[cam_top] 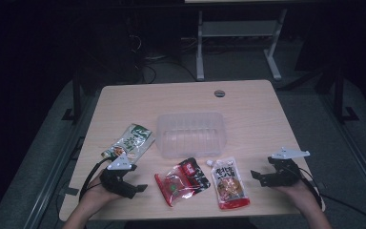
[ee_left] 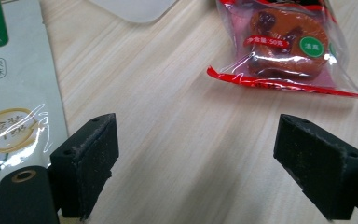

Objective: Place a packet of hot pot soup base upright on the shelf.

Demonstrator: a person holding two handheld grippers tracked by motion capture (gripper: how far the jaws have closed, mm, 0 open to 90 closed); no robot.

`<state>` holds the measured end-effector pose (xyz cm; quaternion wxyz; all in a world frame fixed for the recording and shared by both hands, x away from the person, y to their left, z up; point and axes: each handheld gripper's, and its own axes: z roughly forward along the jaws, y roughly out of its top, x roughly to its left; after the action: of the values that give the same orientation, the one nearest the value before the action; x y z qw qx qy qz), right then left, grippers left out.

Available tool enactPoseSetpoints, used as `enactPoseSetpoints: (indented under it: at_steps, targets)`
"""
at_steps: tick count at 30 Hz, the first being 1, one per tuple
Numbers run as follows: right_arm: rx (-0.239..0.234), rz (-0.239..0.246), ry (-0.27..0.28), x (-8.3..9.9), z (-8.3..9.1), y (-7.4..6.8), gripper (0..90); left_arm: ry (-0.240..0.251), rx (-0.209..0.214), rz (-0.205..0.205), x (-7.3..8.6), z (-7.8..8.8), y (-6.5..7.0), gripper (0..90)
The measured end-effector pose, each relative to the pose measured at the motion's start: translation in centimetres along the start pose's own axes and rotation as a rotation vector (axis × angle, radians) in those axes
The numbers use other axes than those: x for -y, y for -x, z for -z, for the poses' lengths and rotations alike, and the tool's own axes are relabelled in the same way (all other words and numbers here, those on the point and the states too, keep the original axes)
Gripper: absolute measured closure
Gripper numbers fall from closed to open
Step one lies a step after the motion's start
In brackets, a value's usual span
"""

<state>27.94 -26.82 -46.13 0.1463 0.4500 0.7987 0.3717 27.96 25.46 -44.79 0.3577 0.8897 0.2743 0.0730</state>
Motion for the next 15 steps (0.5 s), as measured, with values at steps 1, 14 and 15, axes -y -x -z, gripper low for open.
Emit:
enactPoseSetpoints:
  at_steps: [1, 14, 15]
  targets:
    - [-0.002, -0.001, 0.0, 0.0, 0.0, 0.0, 9.6, -0.001, -0.003, -0.005, -0.1, 0.1, 0.0, 13.8]
    - [-0.03, 0.009, 0.004, -0.3, -0.2, -0.1, 9.6, 0.032, 0.043, 0.025, -1.4, 0.7, 1.4, 47.4]
    - [-0.033, 0.009, -0.002, -0.4, -0.4, -0.1, 9.7, 0.038, 0.054, 0.035, -1.5, 0.8, 1.5, 53.7]
